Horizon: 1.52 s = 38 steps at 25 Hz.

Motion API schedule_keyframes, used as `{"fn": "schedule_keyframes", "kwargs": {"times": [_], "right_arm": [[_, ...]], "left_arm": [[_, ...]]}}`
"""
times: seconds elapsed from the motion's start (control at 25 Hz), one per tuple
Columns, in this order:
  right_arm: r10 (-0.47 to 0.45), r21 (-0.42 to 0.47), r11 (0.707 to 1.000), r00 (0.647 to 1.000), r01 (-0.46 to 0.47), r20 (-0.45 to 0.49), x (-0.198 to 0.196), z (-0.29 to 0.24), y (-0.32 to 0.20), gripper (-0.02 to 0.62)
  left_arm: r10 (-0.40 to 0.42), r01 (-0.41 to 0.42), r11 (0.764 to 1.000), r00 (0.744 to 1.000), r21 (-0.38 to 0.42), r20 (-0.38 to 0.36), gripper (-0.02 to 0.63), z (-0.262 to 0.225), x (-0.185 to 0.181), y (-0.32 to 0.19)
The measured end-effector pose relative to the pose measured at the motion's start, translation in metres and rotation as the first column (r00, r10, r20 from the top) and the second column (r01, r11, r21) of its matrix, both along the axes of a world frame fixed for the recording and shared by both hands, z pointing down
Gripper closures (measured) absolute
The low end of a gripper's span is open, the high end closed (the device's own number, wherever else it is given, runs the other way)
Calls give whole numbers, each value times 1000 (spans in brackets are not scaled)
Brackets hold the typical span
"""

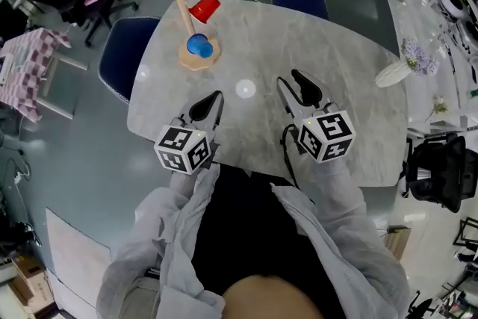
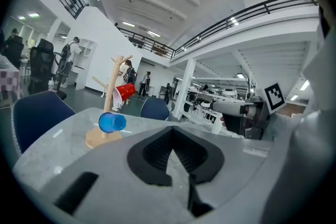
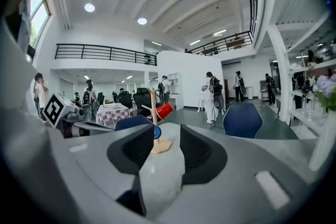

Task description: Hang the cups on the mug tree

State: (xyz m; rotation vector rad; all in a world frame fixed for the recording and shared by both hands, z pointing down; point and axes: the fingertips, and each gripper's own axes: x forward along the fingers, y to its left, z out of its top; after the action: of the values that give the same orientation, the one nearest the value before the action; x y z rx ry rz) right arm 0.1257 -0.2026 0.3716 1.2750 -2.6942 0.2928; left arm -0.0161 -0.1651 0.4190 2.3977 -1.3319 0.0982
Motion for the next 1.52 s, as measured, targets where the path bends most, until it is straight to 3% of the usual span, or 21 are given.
{"fn": "schedule_keyframes", "kwargs": {"times": [0.2,0.4,0.68,1.0,1.52], "right_arm": [[0,-38,999,999,2,44,7,30,29,480],[10,-74,997,999,-7,43,14,53,48,583],[11,-78,997,1000,-13,-26,31,71,65,584],[5,-129,992,1000,-4,8,46,77,75,583],[4,-120,993,1000,-4,-2,44,76,78,583]], "left_arm": [[-35,35,999,999,1,15,607,8,14,25],[-64,64,998,998,-7,10,607,16,25,43],[-126,126,992,992,7,11,607,23,33,56],[-143,143,990,990,0,20,607,29,46,68],[-147,147,989,989,-2,22,607,27,46,71]]}}
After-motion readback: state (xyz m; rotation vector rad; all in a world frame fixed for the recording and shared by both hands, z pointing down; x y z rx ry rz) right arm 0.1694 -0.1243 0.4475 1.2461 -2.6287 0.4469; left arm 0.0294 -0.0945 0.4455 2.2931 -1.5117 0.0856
